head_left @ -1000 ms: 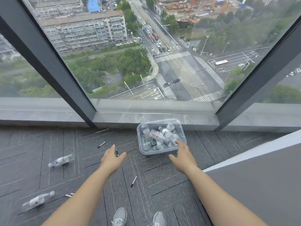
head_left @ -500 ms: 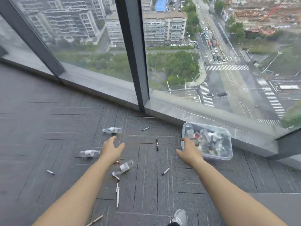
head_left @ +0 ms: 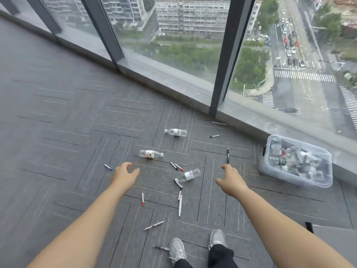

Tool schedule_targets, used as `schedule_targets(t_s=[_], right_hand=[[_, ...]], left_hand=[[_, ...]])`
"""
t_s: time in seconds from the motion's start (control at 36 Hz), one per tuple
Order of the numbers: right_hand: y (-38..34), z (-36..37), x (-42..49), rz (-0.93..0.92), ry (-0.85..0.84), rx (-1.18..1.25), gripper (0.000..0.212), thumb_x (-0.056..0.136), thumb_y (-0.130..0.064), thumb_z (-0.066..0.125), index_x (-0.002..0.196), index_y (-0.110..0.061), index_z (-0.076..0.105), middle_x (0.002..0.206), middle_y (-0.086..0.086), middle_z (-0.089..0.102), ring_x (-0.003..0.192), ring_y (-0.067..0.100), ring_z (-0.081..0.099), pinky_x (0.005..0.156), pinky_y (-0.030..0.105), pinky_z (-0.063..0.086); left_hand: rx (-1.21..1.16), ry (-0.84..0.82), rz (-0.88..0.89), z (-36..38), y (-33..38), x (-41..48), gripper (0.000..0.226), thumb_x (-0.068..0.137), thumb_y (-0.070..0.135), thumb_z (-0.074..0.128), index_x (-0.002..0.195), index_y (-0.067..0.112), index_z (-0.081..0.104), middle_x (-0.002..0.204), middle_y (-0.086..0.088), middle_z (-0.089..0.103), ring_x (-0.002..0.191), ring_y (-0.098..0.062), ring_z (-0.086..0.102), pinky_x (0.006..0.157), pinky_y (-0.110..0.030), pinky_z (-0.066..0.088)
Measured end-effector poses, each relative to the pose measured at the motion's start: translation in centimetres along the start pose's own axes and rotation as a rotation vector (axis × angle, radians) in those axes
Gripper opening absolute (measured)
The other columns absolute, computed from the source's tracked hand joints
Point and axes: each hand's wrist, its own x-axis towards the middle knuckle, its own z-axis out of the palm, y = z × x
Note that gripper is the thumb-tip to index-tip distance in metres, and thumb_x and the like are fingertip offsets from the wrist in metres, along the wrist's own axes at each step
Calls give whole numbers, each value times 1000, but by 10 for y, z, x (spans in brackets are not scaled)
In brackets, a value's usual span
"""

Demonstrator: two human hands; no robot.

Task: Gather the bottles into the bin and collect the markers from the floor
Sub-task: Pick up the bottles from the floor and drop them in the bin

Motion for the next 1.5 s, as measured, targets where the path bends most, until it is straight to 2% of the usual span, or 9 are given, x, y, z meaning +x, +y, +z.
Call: schedule_targets(t_s=[0.17,0.25,0.5,0.81,0.94,1.08,1.25,1.42,1.5], right_hand=[[-31,4,15,-37,-21,-128,60,92,-31,54,144,-17,30,146,10,34,125,33,46,93,43,48],[-44,7,28,-45,-18,-147,59,91,-30,55,144,-17,31,146,11,36,127,33,46,97,42,43],[-73,40,51,-34,-69,-106,58,90,-29,53,143,-18,31,144,11,37,123,33,48,95,40,43],[-111,111,95,250,-8,119,61,90,-31,54,145,-18,31,145,13,37,128,35,43,102,42,38],[-146,166,124,403,86,230,64,89,-30,54,147,-20,29,145,13,37,128,36,43,103,44,40],[-178,230,158,522,131,332,63,90,-24,55,147,-16,28,147,15,33,133,36,36,107,43,32],[-189,285,186,562,154,359,73,91,-30,56,152,-19,19,154,10,24,137,35,29,108,42,31],[-171,330,236,573,207,348,62,86,-31,57,142,-25,32,145,8,37,130,32,38,102,42,37],[-151,362,276,571,229,342,59,90,-33,55,143,-26,30,148,7,32,132,32,34,102,42,35]], left_hand=[[-10,34,0,-14,-19,16,48,91,29,59,134,9,47,140,-14,43,125,-30,47,102,-38,39],[33,31,7,-10,-24,19,50,92,31,58,136,12,46,140,-12,42,119,-30,52,95,-34,41],[183,-17,57,-13,-15,55,52,91,35,58,138,17,44,144,-9,41,128,-27,46,105,-39,38],[427,-182,247,-13,-15,177,55,91,39,55,140,20,39,146,-4,37,129,-26,43,102,-43,42],[598,-277,401,-18,-33,261,58,91,37,56,143,19,36,147,-6,36,132,-27,39,103,-44,43],[736,-331,506,-21,-63,338,61,92,37,56,145,21,31,150,-2,33,135,-26,35,105,-41,40],[811,-356,543,-7,-96,394,64,91,39,56,146,22,30,151,0,31,136,-25,34,105,-41,37],[877,-345,616,43,-121,444,72,88,44,57,148,18,27,155,0,26,139,-26,31,110,-44,35],[890,-328,639,84,-137,478,76,87,46,58,149,20,23,158,-1,21,141,-26,28,112,-43,31]])
